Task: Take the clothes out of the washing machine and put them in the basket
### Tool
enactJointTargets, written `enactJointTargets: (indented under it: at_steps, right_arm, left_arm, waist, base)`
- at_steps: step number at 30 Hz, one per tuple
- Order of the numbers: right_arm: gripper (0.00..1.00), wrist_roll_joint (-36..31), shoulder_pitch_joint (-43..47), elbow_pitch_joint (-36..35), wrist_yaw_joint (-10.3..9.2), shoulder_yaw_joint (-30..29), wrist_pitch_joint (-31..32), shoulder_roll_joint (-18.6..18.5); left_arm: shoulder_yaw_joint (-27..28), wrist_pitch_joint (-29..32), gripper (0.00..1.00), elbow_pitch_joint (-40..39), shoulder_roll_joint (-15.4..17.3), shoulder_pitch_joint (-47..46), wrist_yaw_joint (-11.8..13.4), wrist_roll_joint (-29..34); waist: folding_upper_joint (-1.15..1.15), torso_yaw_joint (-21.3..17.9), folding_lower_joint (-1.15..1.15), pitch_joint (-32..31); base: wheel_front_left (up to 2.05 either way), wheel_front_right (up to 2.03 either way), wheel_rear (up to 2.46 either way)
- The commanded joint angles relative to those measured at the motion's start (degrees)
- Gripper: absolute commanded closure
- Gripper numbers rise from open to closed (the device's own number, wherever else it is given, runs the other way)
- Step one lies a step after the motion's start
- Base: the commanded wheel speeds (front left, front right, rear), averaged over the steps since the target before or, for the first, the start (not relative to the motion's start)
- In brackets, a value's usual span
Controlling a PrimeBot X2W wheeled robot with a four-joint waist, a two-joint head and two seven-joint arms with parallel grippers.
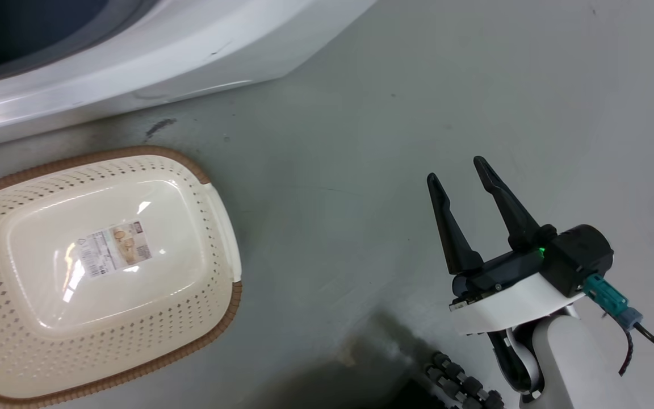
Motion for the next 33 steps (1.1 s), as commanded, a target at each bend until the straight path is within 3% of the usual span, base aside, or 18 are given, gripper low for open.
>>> enactJointTargets:
  at_steps: [1,5,6,8,15,20,28,33]
  right_arm:
    - [0.0,0.3,-0.9,-0.3,-0.04,0.3,-0.2,0.1]
    - [0.0,1.1,-1.1,-0.6,-0.04,1.2,-0.3,0.1]
    - [0.0,1.3,-1.1,-0.7,-0.04,1.4,-0.3,0.1]
    - [0.0,1.8,-1.3,-0.8,-0.04,2.0,-0.3,0.1]
    - [0.0,2.1,-1.9,-0.4,-0.04,2.6,-0.3,0.1]
    - [0.0,1.0,-2.0,0.5,-0.04,1.1,-0.3,0.1]
    - [0.0,-1.1,0.1,2.1,-0.04,-0.9,-0.3,0.1]
    - [0.0,-2.2,1.7,3.1,-0.04,-2.1,-0.3,0.1]
  left_arm:
    - [-0.1,1.4,0.0,0.6,0.6,-1.0,-0.2,0.1]
    - [-0.6,7.1,0.0,2.4,1.1,-3.1,-0.2,-0.1]
    - [-0.7,8.3,0.12,2.7,1.1,-3.4,-0.2,-0.3]
    - [-0.8,9.4,1.0,2.6,1.2,-4.1,0.0,-0.4]
    - [-1.3,9.9,1.0,1.5,1.0,-3.5,0.7,-0.8]
    - [-1.1,1.0,1.0,-1.9,0.2,1.0,1.3,-1.9]
    - [-0.6,-19.6,1.0,-4.8,-1.9,11.8,1.9,-3.8]
    - [0.5,-26.4,1.0,-4.9,-4.3,17.8,3.0,-5.6]
  waist:
    - [0.0,-0.9,-0.01,0.8]
    - [0.0,-1.8,-0.01,1.4]
    - [0.0,-1.9,-0.01,1.5]
    - [0.0,-2.1,-0.01,1.7]
    - [0.0,-2.1,-0.01,1.4]
    - [0.0,-0.9,-0.01,-1.3]
    - [0.0,1.8,-0.01,-10.1]
    - [0.0,3.2,-0.01,-15.5]
  base:
    - [0.0,0.0,0.0]
    - [0.0,0.0,0.0]
    - [0.0,0.0,0.0]
    - [0.0,0.0,0.0]
    - [0.0,0.0,0.0]
    - [0.0,0.0,0.0]
    - [0.0,0.0,0.0]
    - [0.0,0.0,0.0]
